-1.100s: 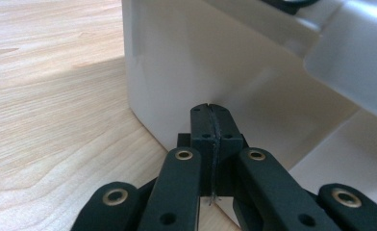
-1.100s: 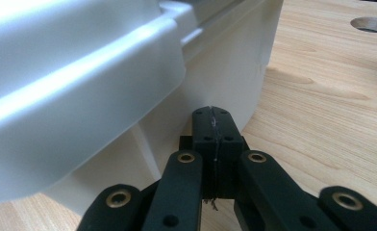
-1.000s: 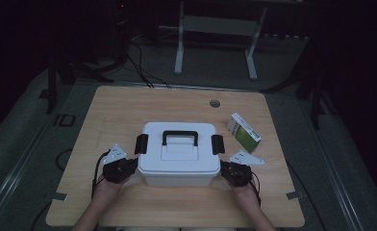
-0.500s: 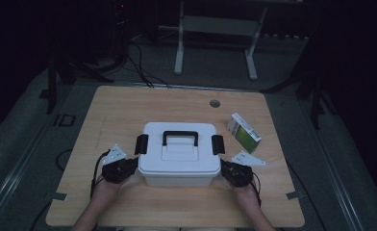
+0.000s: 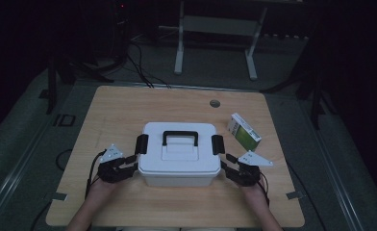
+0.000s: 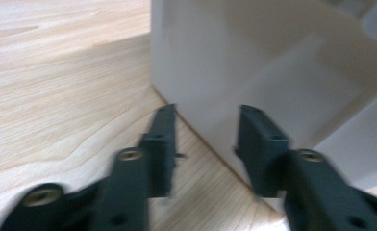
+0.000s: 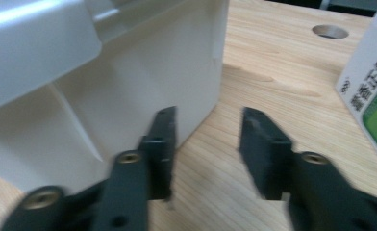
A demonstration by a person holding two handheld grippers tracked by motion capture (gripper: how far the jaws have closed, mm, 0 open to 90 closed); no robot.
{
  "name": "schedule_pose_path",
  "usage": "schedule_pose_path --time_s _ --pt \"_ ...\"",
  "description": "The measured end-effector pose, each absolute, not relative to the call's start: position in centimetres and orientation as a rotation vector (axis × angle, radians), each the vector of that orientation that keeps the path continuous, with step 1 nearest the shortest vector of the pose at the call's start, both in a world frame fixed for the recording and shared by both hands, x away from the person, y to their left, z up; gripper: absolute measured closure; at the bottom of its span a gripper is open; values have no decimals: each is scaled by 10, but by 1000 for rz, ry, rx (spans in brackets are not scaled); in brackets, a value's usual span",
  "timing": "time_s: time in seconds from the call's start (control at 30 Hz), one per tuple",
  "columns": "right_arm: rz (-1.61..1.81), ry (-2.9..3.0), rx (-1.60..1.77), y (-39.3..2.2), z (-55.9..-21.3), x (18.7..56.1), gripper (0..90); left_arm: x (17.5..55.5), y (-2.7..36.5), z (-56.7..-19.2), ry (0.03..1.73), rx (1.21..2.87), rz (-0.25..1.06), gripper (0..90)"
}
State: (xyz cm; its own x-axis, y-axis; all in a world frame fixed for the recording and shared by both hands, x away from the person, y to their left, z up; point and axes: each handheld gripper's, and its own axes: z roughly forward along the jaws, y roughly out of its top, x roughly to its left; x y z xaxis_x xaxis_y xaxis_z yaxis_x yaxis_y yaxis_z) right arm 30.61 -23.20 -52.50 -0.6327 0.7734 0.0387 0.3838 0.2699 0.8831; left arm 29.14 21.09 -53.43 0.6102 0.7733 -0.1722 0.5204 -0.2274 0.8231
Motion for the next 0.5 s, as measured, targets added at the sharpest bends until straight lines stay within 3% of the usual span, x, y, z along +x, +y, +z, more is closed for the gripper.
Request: schedule_pose_path --time_s 0.03,0.07,0.17,0.2,0.23,0.27,0.3,0.5 --pt "1318 2145 1047 -232 -525 306 512 291 211 -534 1033 1899 340 517" --pt "1315 2148 1048 -235 -525 307 399 291 212 -534 1046 1899 330 500" --pt "1316 2142 1055 -236 -525 307 367 291 213 -534 1050 1908 324 390" --pt "1328 2137 1069 -239 -526 308 336 290 215 -534 1045 1918 313 390" --pt "1337 2137 1085 -243 -527 310 219 290 217 -534 1034 1927 305 349" --pt "1337 2137 1085 -243 -527 310 219 290 217 -534 1034 1927 305 343" --pt "1336 2157 1070 -245 -527 310 156 289 219 -535 1033 1938 272 325" --pt "1358 2172 1069 -252 -528 310 132 288 222 -538 1018 2006 194 255"
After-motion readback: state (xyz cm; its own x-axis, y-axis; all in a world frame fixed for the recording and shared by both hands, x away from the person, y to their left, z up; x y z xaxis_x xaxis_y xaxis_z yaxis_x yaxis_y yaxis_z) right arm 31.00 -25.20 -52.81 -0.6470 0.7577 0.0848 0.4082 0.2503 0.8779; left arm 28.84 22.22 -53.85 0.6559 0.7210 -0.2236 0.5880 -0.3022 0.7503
